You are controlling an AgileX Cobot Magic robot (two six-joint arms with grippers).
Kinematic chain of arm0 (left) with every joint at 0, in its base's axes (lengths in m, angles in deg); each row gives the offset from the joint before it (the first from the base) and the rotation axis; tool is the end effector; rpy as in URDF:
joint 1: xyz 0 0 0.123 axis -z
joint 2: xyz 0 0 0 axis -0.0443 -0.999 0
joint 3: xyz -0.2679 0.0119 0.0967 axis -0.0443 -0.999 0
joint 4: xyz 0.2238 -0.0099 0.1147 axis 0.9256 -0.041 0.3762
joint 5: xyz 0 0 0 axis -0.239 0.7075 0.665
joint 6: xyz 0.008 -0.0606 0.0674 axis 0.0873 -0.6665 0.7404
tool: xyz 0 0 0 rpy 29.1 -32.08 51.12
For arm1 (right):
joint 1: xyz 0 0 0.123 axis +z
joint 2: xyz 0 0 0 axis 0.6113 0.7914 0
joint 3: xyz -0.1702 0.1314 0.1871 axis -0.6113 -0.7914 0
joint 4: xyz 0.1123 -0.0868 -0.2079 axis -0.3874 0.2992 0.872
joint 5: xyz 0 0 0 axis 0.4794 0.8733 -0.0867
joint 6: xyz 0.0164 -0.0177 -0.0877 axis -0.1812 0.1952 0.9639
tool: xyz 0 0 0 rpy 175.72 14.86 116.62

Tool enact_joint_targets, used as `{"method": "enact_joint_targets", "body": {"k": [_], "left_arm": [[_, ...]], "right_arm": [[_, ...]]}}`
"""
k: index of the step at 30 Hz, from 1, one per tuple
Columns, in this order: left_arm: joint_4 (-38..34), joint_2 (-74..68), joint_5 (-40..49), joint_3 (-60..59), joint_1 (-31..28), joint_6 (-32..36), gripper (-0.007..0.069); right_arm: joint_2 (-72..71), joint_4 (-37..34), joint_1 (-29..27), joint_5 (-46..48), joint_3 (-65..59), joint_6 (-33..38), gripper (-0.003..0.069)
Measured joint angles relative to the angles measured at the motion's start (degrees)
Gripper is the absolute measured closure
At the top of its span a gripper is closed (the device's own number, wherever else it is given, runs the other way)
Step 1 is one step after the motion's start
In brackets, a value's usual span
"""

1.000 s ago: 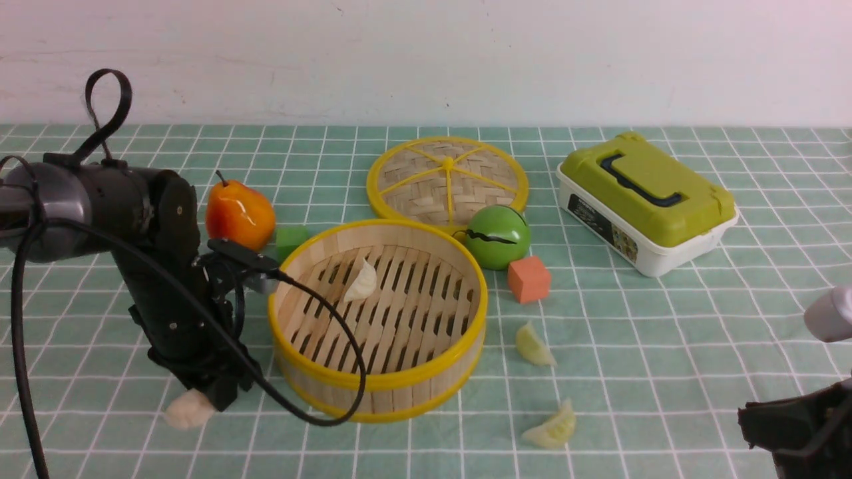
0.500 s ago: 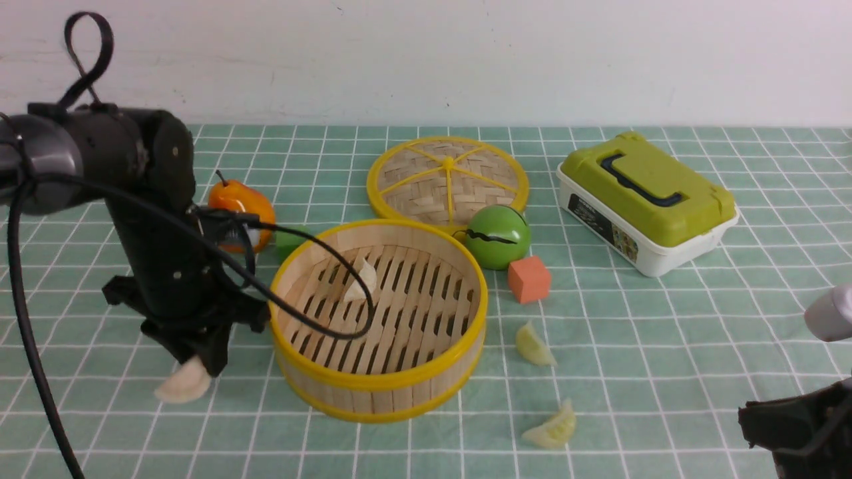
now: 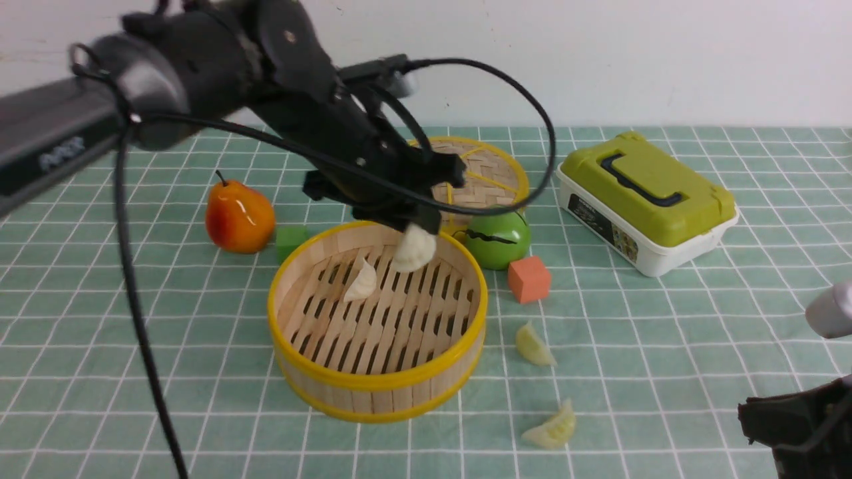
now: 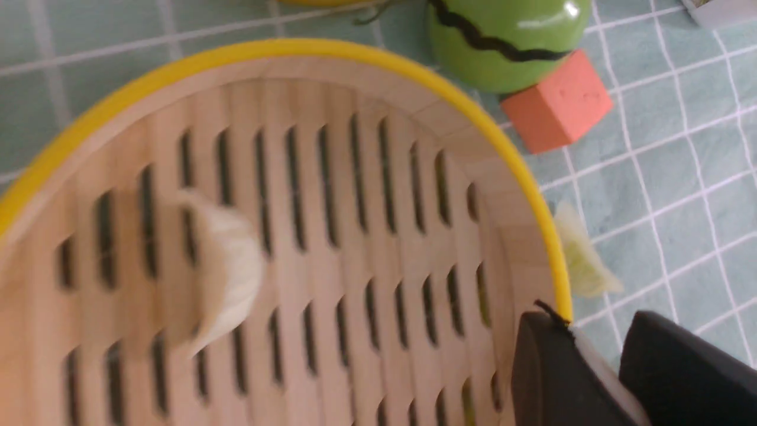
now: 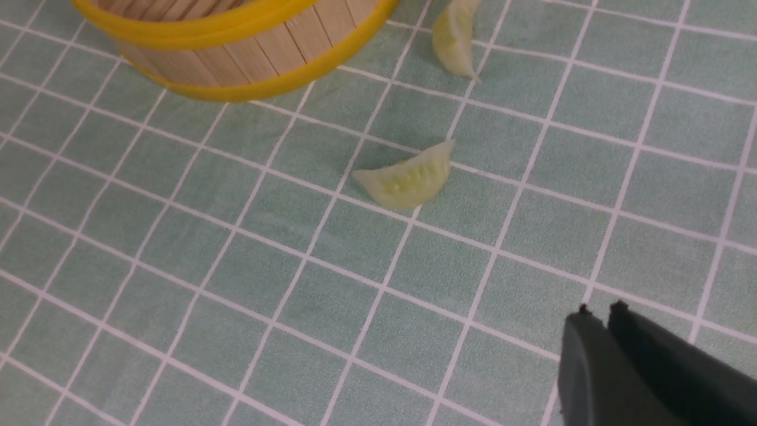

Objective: Put the dumplings into the steamer on the table with the blue tablecloth.
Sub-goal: 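Place the dumpling into the bamboo steamer basket with the left gripper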

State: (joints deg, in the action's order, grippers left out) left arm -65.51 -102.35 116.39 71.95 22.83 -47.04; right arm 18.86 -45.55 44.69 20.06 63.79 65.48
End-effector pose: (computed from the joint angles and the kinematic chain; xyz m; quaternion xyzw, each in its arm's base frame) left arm 0.3990 -0.2147 0.2771 0.1123 0.9418 -0.2184 0.2295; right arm 0.1603 0.0496 0.2619 -0.1224 0.9047 0.1743 0.3689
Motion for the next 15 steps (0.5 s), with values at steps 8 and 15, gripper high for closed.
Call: {"method": "enact_joint_targets", "body": {"k": [8,15], "left_arm": [[5.69,-10.3,-7.12,1.75,0.64,-5.65,0.0473],[6.25,-11.16,-9.93,2.02,0.64,-5.8,0.046]], "right_arm": [[0.0,-0.07,0.0,0.24,0.0,0.0,0.0618],[0.0,-0.27,0.0,0.24,0.0,0.0,0.0618]]}}
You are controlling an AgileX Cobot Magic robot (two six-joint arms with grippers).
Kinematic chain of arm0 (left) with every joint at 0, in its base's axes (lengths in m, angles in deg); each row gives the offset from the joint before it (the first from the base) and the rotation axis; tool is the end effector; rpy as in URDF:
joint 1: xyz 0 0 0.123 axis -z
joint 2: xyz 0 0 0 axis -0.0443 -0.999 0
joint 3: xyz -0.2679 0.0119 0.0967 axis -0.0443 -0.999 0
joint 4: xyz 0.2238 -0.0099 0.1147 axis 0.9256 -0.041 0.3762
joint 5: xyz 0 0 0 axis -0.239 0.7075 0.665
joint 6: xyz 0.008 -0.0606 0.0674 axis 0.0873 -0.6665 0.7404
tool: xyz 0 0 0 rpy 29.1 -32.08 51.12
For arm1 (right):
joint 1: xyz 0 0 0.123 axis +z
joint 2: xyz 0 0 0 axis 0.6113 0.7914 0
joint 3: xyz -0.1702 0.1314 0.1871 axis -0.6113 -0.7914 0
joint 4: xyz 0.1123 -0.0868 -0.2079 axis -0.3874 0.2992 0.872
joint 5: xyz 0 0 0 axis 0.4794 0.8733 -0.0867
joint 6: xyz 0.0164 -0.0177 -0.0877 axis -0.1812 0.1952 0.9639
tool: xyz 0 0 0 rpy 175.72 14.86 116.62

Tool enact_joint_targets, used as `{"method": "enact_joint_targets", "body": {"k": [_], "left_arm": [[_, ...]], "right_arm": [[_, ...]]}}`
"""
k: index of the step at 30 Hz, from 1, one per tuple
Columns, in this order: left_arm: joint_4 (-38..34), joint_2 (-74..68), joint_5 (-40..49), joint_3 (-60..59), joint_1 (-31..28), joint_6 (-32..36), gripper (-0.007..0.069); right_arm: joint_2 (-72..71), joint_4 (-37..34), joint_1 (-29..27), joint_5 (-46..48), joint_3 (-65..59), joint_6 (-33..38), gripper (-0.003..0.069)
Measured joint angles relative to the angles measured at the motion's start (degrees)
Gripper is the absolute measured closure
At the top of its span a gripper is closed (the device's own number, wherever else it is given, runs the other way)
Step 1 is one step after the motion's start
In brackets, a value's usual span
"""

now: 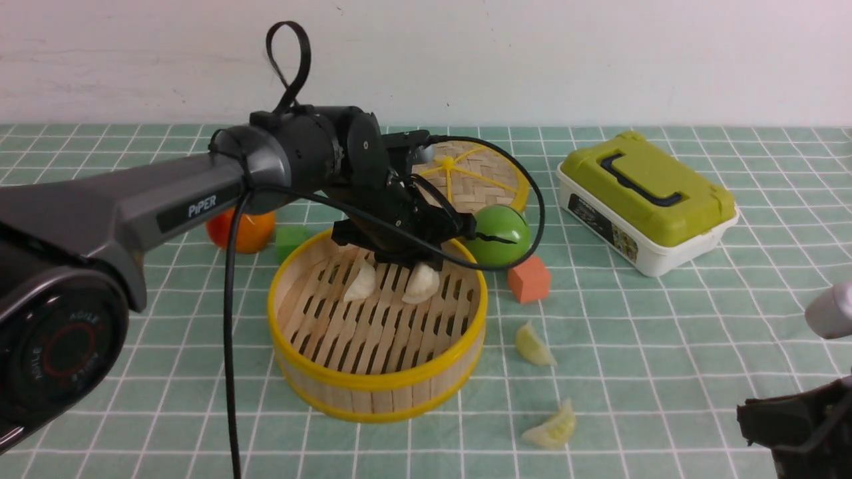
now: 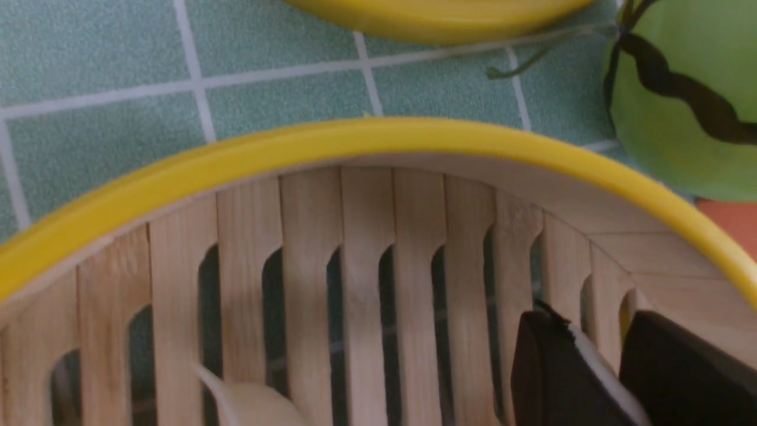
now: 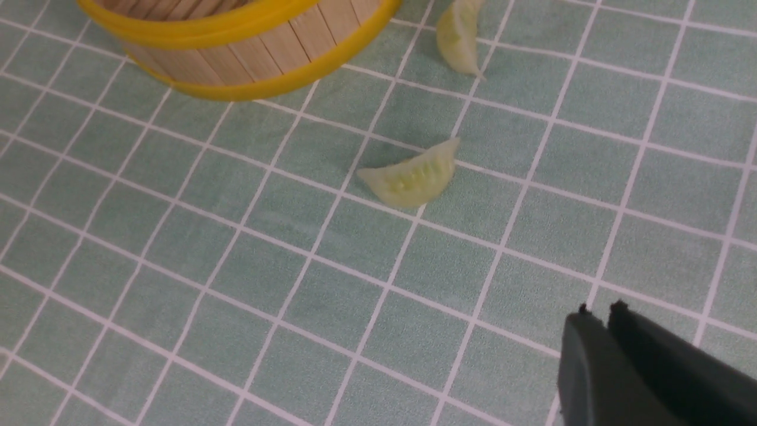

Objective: Put the dumplings into the steamer on the table with the blue tablecloth.
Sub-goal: 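Place the dumpling into the bamboo steamer basket with the left gripper, then reach for and grasp a dumpling lying on the table beside the steamer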

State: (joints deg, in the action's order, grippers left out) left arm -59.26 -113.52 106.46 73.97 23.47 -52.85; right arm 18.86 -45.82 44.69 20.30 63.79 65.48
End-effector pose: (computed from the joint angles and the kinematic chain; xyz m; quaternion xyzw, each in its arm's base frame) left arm 0.4362 -0.2276 0.2015 0.0760 0.9506 -0.1777 0.2427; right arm 0.1600 0.0499 0.2618 -0.1216 0.9050 0.1769 0.3673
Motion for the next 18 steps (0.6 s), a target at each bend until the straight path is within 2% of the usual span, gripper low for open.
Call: {"method": "enact_joint_targets", "body": {"k": [2,7,10,12,15,18], "left_arm": [[0.0,-0.2,0.0,0.0,0.0,-0.02,0.0423],[0.11,-0.06,-0.18,0.31,0.0,-0.09,0.0267],[1.05,1.99,1.19,0.24,0.0,-0.14,0.0247],[2.64,5.7,3.43,0.24,0.0,-0.14,0.0263],[5.53,13.93,8.04,0.24,0.0,-0.14,0.0328],[7.53,23.65,14.65,0.05,0.0,-0.07,0.044]], "right_arm": [[0.0,-0.25,0.0,0.0,0.0,0.0,0.0618],[0.0,-1.7,0.0,0.0,0.0,0.0,0.0618],[0.0,-2.69,0.0,0.0,-0.47,0.18,0.0615],[0.0,-4.27,0.5,0.05,-1.27,0.43,0.0613],[0.6,-6.85,3.28,0.18,-1.66,1.48,0.0602],[2.77,-7.33,7.61,0.24,-1.08,2.21,0.0595]]}}
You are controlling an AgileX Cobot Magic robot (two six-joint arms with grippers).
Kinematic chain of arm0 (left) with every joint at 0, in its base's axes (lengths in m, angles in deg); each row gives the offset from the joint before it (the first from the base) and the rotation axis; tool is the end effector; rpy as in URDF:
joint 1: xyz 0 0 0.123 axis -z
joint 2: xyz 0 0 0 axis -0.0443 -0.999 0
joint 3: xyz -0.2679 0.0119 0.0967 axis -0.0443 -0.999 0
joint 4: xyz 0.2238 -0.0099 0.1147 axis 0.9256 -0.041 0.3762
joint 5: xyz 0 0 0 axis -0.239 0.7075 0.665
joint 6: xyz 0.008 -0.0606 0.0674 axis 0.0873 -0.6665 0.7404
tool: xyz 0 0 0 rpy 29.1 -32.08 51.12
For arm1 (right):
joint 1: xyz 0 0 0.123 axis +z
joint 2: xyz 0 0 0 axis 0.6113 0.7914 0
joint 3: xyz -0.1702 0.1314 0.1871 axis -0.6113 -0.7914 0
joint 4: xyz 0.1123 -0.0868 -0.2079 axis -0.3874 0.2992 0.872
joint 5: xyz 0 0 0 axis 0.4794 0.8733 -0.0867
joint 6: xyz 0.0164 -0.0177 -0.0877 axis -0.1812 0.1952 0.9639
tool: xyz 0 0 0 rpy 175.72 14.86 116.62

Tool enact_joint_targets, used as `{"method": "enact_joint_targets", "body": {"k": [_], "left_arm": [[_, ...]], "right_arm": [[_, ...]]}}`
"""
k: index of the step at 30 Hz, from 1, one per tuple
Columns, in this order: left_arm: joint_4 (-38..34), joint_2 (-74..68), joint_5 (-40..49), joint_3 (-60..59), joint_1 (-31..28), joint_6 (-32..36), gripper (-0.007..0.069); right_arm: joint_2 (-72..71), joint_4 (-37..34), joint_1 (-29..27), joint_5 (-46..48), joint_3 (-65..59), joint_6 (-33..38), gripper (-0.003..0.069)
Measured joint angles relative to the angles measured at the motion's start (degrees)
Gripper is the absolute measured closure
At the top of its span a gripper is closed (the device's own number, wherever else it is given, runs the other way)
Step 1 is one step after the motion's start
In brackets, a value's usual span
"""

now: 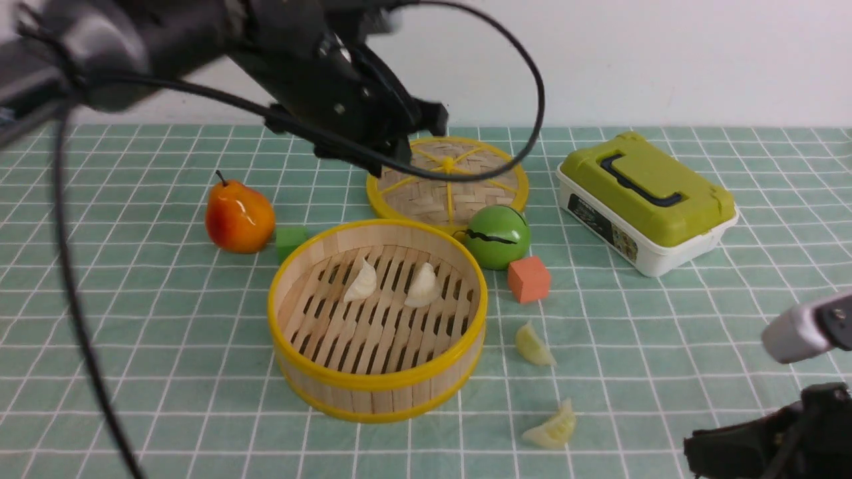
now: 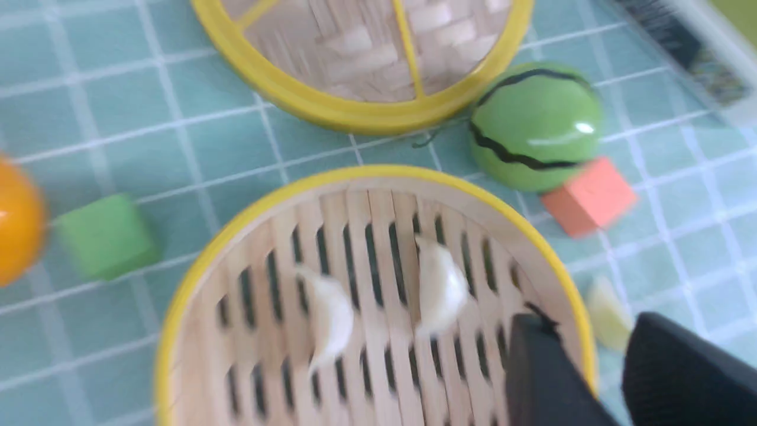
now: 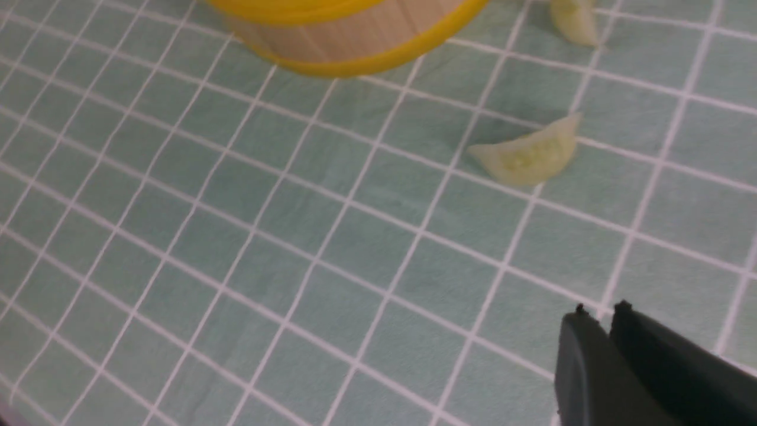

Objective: Put the dumplings into the steamer on the table with the blue tablecloth.
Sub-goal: 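Reach for and grasp a dumpling lying on the table beside the steamer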

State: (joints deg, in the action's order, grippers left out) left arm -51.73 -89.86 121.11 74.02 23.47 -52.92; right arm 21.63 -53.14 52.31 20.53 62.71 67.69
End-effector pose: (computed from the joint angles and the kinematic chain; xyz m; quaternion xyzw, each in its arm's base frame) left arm 0.3599 -0.1839 0.3737 0.1241 0.9229 -0.1559 0.3295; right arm 0.1558 0.0772 0.2518 -0.1543 0.9004 0.2417 0.3271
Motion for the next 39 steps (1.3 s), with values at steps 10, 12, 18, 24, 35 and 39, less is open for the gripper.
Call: {"method": "enact_joint_targets", "body": {"k": [10,12,18,24,35,39], "left_arm": [[1.62,36.25,3.8,-28.06,0.0,2.49,0.0639],[2.69,45.19,-0.63,-36.89,0.0,1.24,0.0639],[9.37,64.93,-6.36,-58.3,0.0,-6.41,0.0639],[11.52,72.11,-6.43,-68.13,0.0,-6.17,0.0639],[15.34,77.74,-12.63,-75.08,0.0,-4.75,0.0639],[16.12,79.47,-13.53,-76.12,0.0,-4.75,0.0639]], "right_arm": [[23.23,10.73,9.81,1.62,17.76,-8.4,0.0526],[28.17,15.32,10.33,2.93,22.11,-11.56,0.0476],[41.61,27.4,10.64,5.14,35.21,-19.61,0.0327],[52.89,30.62,10.64,0.55,44.2,-23.2,0.0292],[61.18,31.63,10.64,-1.5,47.86,-24.8,0.0456],[59.77,32.07,10.64,3.78,48.55,-25.07,0.0456]]}}
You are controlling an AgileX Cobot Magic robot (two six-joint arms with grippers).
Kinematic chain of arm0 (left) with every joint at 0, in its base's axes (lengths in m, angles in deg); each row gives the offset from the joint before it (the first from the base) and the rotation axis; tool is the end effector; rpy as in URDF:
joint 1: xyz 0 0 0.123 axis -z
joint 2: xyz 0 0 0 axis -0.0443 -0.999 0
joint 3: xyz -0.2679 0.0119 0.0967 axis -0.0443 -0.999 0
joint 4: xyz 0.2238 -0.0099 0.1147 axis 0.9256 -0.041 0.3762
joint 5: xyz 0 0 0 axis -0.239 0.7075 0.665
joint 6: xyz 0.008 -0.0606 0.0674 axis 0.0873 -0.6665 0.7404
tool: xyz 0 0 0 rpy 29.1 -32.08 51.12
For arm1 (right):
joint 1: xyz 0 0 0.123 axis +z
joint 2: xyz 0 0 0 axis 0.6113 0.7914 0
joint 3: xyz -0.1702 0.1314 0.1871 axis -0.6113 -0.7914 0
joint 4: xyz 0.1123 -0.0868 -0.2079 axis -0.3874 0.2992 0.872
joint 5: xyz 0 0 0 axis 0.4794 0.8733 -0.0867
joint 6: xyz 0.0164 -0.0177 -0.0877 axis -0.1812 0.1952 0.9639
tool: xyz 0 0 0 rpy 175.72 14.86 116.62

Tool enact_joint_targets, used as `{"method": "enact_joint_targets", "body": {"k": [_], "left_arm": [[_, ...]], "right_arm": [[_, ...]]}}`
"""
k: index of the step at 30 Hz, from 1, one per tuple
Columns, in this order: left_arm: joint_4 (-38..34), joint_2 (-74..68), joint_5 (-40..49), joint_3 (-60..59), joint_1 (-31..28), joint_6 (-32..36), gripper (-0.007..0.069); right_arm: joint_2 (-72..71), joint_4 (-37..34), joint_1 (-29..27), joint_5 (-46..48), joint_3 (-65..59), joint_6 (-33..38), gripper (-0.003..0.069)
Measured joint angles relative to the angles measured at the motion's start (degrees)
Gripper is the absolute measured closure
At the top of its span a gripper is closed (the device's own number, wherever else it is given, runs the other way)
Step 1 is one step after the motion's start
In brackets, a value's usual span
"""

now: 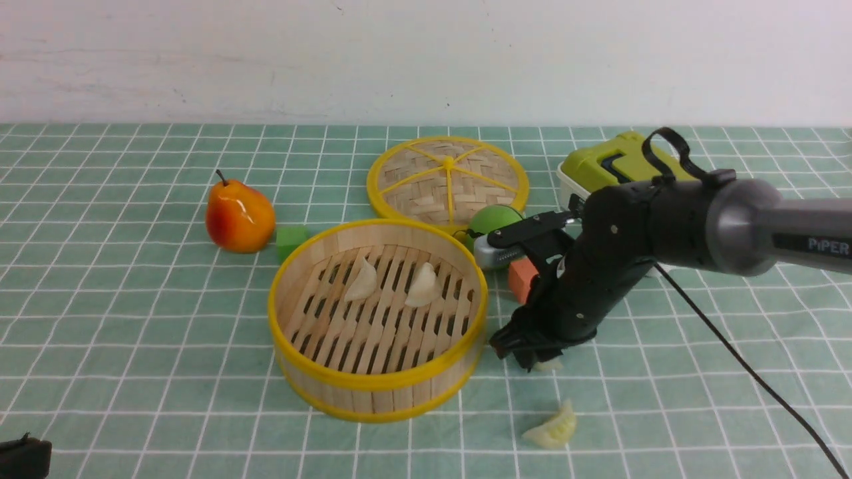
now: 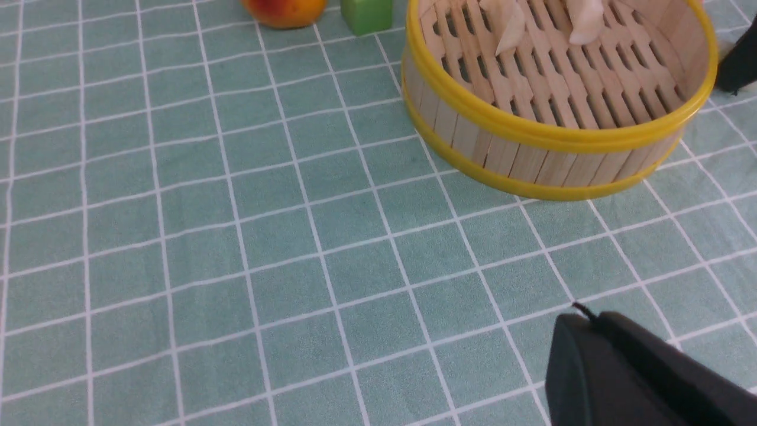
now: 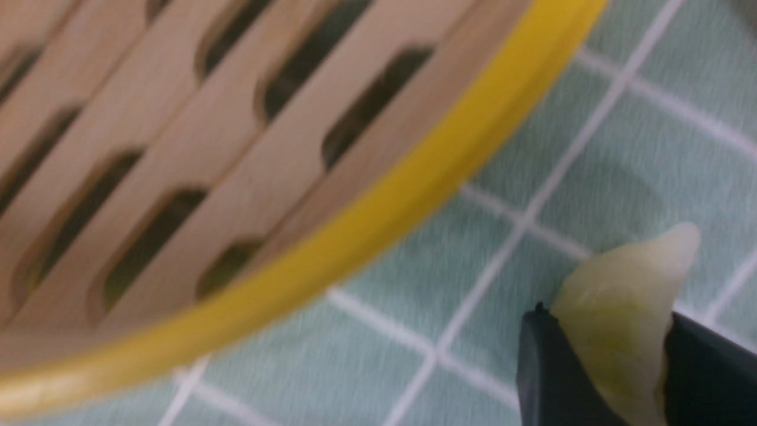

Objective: Put the dumplings into the steamer on the table with the blue tablecloth.
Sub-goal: 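Place the dumpling in the bamboo steamer basket with the right gripper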

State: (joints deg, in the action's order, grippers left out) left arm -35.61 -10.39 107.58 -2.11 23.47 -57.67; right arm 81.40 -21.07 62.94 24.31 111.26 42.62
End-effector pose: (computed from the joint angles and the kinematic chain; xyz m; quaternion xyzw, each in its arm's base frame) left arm 0.0723 -0.0235 0.2844 0.1224 0.8576 -0.0888 0.4917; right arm 0.3679 0.1853 0.1696 -0.2200 0.9565 0.0974 0.1651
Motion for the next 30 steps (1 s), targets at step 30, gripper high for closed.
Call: {"method": "enact_joint_targets", "body": {"k": [30], "left_arm": [[1.27,11.51,-13.19,-7.84,0.0,0.2,0.0639]], "right_arm": [[7.38,-32.18,12.5,-13.45,11.53,11.35,0.0361]]}}
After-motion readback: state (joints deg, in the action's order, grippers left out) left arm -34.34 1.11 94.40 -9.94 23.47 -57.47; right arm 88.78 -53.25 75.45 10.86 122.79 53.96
